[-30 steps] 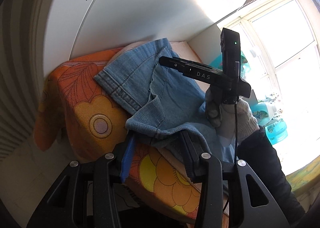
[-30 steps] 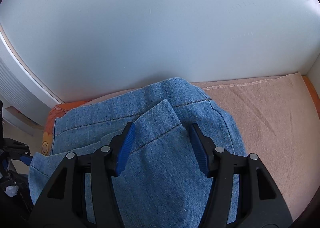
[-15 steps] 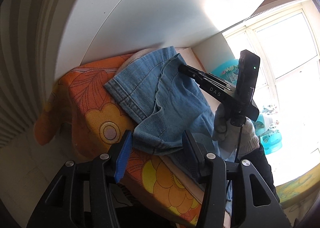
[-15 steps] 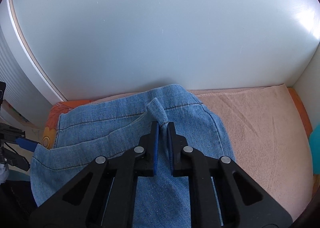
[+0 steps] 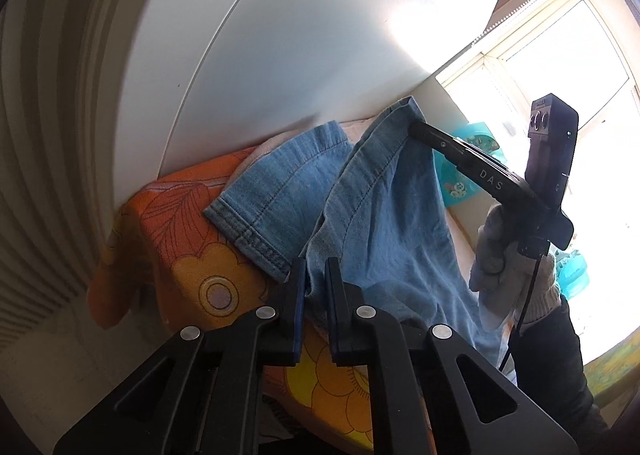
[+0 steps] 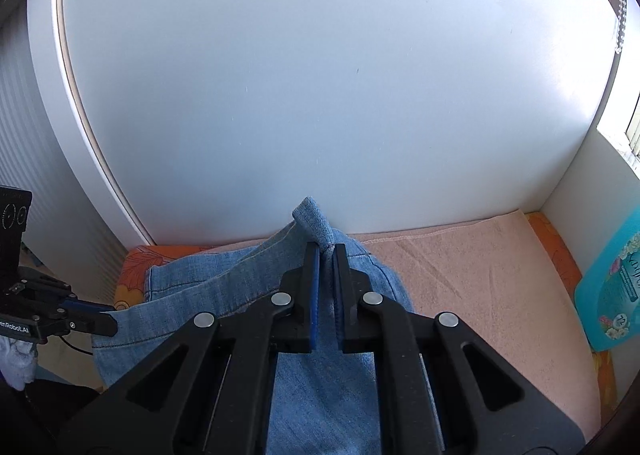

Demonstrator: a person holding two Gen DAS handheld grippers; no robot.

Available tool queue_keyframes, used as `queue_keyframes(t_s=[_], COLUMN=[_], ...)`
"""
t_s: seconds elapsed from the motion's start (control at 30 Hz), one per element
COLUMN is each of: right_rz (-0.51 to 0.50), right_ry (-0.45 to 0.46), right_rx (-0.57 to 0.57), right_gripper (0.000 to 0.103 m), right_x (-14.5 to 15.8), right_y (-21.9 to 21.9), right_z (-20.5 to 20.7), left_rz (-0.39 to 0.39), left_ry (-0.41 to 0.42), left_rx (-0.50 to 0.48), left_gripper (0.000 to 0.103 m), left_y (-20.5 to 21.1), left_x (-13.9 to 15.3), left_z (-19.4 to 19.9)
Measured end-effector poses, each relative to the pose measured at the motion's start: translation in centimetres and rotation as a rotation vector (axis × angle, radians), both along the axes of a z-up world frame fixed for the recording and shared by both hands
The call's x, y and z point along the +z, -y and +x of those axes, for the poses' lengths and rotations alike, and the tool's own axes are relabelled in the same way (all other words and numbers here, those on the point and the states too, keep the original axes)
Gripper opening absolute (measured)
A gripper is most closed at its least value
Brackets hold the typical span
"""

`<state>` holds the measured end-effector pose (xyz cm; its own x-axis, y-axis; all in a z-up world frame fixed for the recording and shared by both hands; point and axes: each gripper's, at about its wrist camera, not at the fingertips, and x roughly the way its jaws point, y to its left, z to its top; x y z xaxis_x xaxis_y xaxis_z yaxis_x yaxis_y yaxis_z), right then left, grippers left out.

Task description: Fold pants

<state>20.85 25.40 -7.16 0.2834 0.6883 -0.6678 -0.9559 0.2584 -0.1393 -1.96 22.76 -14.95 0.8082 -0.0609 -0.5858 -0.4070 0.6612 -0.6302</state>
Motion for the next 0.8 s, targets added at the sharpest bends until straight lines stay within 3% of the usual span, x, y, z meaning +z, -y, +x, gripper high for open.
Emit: queue_keyframes(t_s=[0.2, 0.37, 0.47, 0.57, 0.77, 0.8], right_rz=[0.011, -0.037, -0.048, -0.053, -0.051, -0.052], right_ry=[-0.014, -0.067, -0.078, -0.081, -0.1, -0.099], right_rx=[-0.062, -0.087, -0.087, -0.083, -0.083, -0.082], right_gripper=[0.006, 0.006, 0.006, 0.006, 0.006, 0.006], right_x=[0.1, -2.2, -2.4, -3.2, -3.4, -3.5], right_y=[-1.9, -2.6, -2.1, -2.5, -2.4, -2.2], right_z=[2.2, 3.6, 4.1, 3.8, 4.2, 4.3], left_rz=[0.172, 0.13, 0.085, 0.056, 0.081, 0.094], left_ry=[0.024, -0.035, -0.058, -0.068, -0.092, -0.083], left_rx=[0.037, 0.017, 0.021, 0.009, -0.006, -0.006], left_gripper=[0.006, 0.007, 0.025, 0.025, 0.024, 0.02], left_y=[-0.4, -0.7, -0.9, -0.5, 0.7, 0.8], left_x=[2.5, 1.1, 0.1, -0.4, -1.2, -1.2], left_z=[0.5, 0.6, 0.8, 1.2, 3.1, 3.1])
